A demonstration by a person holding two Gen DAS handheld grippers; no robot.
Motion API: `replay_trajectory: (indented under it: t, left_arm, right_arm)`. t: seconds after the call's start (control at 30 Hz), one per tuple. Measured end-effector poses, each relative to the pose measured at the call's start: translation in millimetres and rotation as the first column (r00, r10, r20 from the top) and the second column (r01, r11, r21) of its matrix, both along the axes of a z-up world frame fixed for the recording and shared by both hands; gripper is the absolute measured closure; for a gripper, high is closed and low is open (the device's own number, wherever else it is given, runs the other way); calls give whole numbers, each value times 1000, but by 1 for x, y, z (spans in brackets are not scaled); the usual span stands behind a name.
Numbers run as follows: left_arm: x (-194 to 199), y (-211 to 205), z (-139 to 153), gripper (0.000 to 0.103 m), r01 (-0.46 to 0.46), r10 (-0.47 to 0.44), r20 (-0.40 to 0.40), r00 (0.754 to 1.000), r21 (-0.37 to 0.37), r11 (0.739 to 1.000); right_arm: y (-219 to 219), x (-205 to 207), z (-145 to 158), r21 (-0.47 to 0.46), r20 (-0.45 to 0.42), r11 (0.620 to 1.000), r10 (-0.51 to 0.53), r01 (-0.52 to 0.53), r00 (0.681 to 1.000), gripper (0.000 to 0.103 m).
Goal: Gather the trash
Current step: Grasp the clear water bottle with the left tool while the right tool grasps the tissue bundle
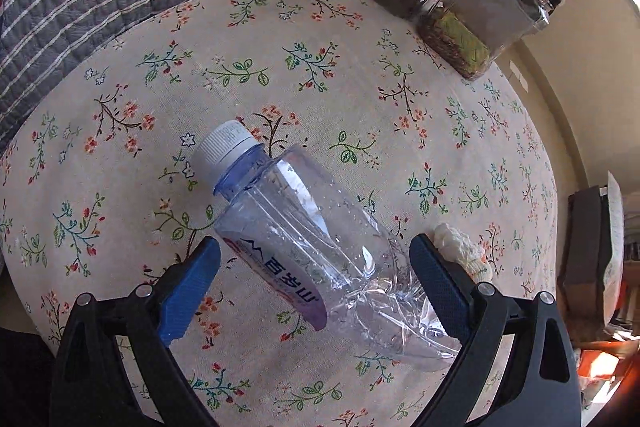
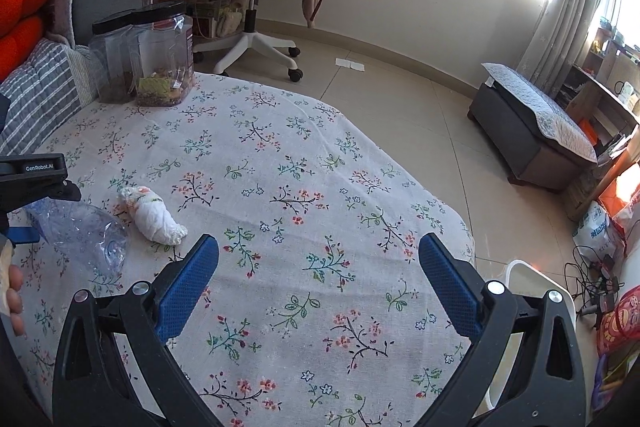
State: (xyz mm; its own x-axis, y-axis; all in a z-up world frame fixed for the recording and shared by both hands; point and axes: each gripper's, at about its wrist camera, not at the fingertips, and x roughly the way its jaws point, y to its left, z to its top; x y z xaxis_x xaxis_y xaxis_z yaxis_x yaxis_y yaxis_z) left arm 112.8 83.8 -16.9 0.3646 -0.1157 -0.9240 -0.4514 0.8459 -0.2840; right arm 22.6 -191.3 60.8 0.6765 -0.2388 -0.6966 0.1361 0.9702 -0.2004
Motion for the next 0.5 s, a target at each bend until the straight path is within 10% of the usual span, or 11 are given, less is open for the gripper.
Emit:
replay_trajectory:
  t: [0.33, 0.5]
  left_arm:
    - [23, -16, 9, 43, 133, -128, 71, 989, -63, 989]
    - [26, -35, 53, 53, 269, -273, 171, 947, 46, 962]
  right_arm:
    - [15, 22, -20, 64, -95, 991, 126, -120, 987, 7]
    - [41, 45, -36, 155, -170, 947, 305, -280, 937, 7]
